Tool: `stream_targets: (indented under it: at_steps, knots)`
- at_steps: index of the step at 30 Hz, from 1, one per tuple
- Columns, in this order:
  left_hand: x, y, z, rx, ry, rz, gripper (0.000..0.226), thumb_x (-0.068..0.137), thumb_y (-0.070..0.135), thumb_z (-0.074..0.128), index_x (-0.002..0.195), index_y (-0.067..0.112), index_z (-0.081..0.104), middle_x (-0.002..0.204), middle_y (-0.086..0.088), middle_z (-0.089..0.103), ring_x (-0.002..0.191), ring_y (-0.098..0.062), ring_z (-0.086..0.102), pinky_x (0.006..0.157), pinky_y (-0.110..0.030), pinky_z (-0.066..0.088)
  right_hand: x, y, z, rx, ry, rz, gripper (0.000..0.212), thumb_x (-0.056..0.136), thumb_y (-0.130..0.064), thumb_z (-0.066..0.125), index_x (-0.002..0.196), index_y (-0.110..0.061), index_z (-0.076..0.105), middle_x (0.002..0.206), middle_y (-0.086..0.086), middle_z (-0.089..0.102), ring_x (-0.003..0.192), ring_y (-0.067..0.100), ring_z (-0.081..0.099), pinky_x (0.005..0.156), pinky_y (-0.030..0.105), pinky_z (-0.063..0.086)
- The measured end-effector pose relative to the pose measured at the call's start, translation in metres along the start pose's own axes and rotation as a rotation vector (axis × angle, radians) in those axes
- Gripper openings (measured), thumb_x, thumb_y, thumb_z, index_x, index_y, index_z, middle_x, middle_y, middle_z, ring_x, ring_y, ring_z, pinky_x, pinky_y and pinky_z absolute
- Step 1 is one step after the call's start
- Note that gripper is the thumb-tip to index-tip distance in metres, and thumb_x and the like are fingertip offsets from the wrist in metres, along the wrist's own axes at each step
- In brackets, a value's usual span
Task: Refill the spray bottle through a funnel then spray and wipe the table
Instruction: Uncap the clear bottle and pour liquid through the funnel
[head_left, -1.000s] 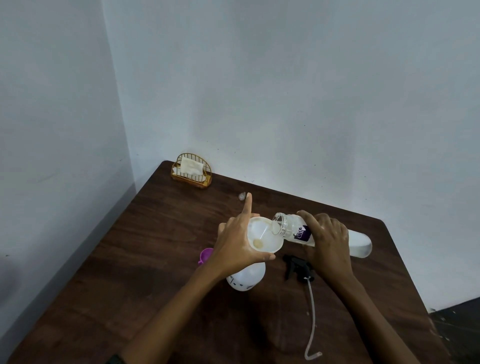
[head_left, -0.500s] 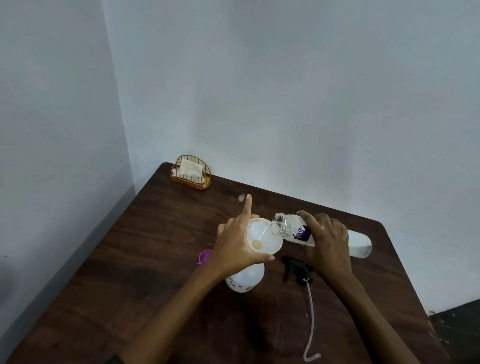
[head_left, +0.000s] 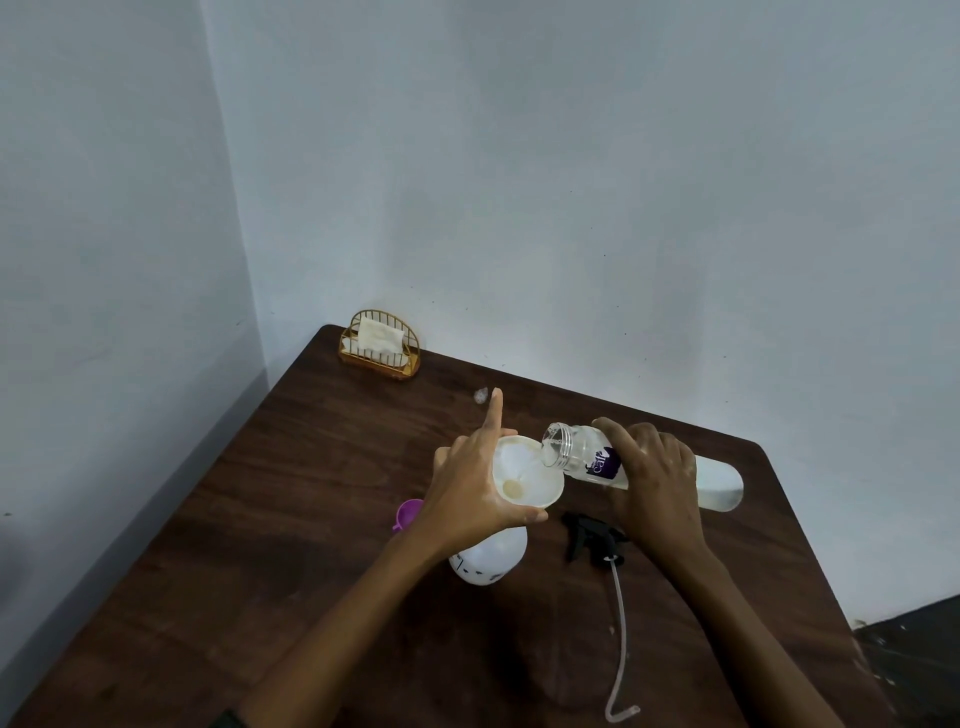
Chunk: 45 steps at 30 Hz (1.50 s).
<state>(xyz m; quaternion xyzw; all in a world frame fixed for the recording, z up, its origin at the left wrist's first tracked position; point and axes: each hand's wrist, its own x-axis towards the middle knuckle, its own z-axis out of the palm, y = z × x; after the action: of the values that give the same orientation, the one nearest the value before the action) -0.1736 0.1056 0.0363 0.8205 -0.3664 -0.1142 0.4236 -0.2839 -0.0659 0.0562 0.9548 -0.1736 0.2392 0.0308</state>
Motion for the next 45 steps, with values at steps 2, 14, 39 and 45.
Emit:
stream_targets:
  at_steps: [2, 14, 39, 45]
  knots:
    - [0.0001, 0.0001, 0.0004, -0.002, 0.003, -0.001, 0.133, 0.06, 0.049, 0.083, 0.148, 0.029, -0.014, 0.139, 0.014, 0.046, 0.127, -0.013, 0.039, 0.104, -0.035, 0.019, 0.0008, 0.0004, -0.0001, -0.004, -0.001, -0.001, 0.081, 0.05, 0.006, 0.074, 0.117, -0.028, 0.043, 0.09, 0.009, 0.057, 0.08, 0.031, 0.055, 0.081, 0.048, 0.042]
    - [0.0002, -0.0017, 0.0017, -0.02, 0.006, 0.001, 0.133, 0.06, 0.049, 0.083, 0.148, 0.03, -0.014, 0.14, 0.013, 0.046, 0.129, -0.013, 0.038, 0.101, -0.032, 0.016, 0.0012, 0.0006, -0.0016, -0.001, 0.013, -0.008, 0.08, 0.051, 0.006, 0.072, 0.117, -0.027, 0.042, 0.089, 0.01, 0.058, 0.08, 0.032, 0.055, 0.08, 0.048, 0.043]
    - [0.0, -0.0029, 0.0006, -0.005, 0.006, 0.008, 0.132, 0.06, 0.048, 0.083, 0.148, 0.029, -0.014, 0.139, 0.014, 0.046, 0.127, -0.013, 0.039, 0.103, -0.035, 0.019, 0.002, -0.0006, -0.0035, 0.007, 0.015, -0.007, 0.079, 0.052, 0.004, 0.075, 0.117, -0.027, 0.043, 0.091, 0.01, 0.058, 0.081, 0.032, 0.055, 0.082, 0.049, 0.042]
    - [0.0, -0.0038, 0.0003, 0.0, -0.002, 0.016, 0.132, 0.061, 0.048, 0.083, 0.148, 0.028, -0.014, 0.14, 0.013, 0.046, 0.128, -0.014, 0.039, 0.105, -0.038, 0.021, 0.0018, 0.0003, -0.0041, 0.004, 0.019, -0.006, 0.077, 0.053, 0.003, 0.075, 0.117, -0.027, 0.044, 0.09, 0.009, 0.058, 0.081, 0.031, 0.054, 0.082, 0.048, 0.042]
